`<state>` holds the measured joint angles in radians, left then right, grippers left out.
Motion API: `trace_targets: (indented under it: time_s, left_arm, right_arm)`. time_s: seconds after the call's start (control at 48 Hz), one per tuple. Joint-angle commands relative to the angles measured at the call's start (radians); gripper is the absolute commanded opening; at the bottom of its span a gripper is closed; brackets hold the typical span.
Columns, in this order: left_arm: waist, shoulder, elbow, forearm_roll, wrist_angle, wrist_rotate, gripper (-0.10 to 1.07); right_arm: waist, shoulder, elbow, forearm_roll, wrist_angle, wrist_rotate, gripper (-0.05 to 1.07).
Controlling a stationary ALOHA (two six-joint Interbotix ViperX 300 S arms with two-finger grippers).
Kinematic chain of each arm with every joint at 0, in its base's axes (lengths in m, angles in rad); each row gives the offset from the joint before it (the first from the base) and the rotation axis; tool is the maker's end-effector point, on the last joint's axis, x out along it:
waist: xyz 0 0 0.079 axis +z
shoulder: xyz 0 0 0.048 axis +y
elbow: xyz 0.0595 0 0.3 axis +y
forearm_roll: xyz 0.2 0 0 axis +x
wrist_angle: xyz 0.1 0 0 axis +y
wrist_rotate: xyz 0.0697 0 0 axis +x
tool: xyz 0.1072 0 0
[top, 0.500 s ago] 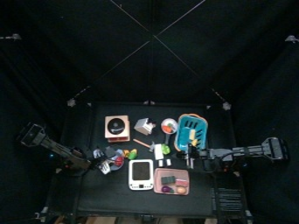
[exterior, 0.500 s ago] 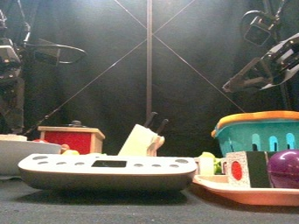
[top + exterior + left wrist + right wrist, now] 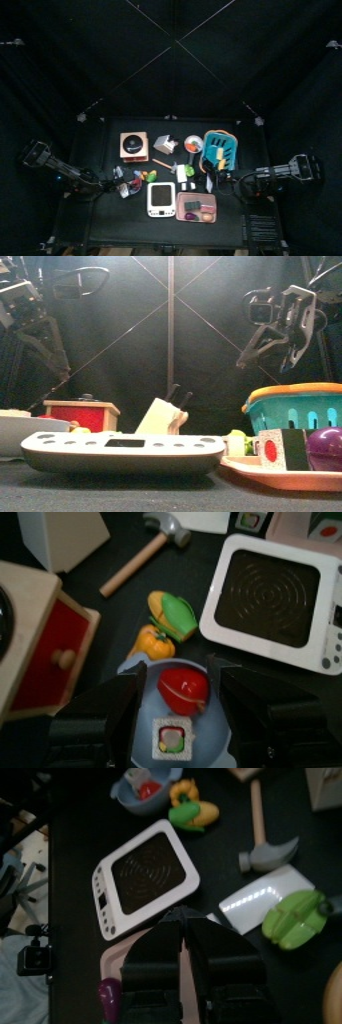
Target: Grab white sushi piece above plate
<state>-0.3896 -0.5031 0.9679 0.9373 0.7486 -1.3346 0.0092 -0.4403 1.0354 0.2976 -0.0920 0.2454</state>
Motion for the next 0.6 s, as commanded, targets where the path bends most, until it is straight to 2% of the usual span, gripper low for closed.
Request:
trace_targets:
  time_s: [0.0,0.271,0.583]
  left_arm:
    - [0.034,-0.002,-0.034,0.08,-0.003,-0.011,0.87]
    - [0.12,-0.025,-0.057,0.241,-0.005,-0.038,0.87]
    - [0.137,-0.069,-0.037,0.479,-0.043,-0.114,0.87]
  right_arm:
    - [-0.006,0.021,-0.075,0.02,0.11,0.04,0.12]
    - [-0.012,0.103,-0.176,0.015,0.275,0.176,0.3]
    - [-0.029,0.178,-0.209,-0.009,0.299,0.357,0.51]
